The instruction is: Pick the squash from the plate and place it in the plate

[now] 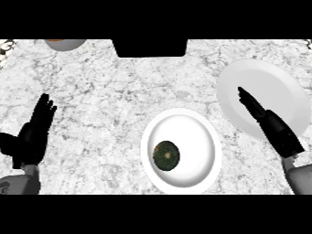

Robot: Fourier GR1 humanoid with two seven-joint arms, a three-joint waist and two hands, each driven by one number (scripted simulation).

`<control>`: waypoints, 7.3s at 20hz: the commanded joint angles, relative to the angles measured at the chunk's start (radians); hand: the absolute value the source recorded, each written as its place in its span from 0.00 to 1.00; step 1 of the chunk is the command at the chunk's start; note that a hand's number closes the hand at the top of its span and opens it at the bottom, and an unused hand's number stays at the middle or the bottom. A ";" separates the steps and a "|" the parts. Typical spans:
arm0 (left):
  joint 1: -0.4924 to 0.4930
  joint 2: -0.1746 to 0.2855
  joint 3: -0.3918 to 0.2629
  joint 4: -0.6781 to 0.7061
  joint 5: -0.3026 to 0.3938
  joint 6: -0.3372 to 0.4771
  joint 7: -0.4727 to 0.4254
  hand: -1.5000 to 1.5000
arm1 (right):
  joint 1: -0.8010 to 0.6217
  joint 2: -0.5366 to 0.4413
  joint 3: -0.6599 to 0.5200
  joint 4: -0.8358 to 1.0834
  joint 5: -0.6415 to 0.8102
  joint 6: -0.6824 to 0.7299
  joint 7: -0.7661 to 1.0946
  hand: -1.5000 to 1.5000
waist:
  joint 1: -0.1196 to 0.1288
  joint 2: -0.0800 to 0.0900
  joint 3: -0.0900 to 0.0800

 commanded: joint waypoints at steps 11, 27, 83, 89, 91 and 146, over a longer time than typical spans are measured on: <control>0.043 -0.111 -0.150 0.009 0.005 -0.026 0.264 0.50 | -0.037 0.180 -0.164 -0.139 0.191 -0.502 -0.123 0.00 | -0.005 -0.034 -0.009; 0.091 -0.131 -0.177 -0.112 -0.038 0.005 0.353 0.50 | 0.172 -0.063 0.083 -0.488 0.450 -0.183 0.219 0.00 | 0.005 -0.035 -0.016; 0.175 -0.208 -0.120 -0.193 -0.131 -0.083 0.366 0.50 | -0.110 0.461 0.449 0.168 1.075 -0.117 0.610 1.00 | 0.022 -0.030 -0.011; 0.127 -0.181 -0.066 -0.168 -0.122 -0.102 0.387 0.50 | -0.091 0.462 0.426 0.086 1.148 -0.065 0.626 1.00 | 0.017 -0.031 -0.011; 0.045 -0.202 -0.062 -0.091 -0.126 -0.092 0.367 0.50 | -0.107 0.462 0.401 0.130 1.193 -0.144 0.581 1.00 | 0.014 -0.030 -0.011; 0.075 -0.201 -0.087 -0.121 -0.131 -0.111 0.367 0.50 | -0.450 0.462 -1.095 0.427 2.076 -0.896 1.401 0.00 | 0.038 -0.018 -0.008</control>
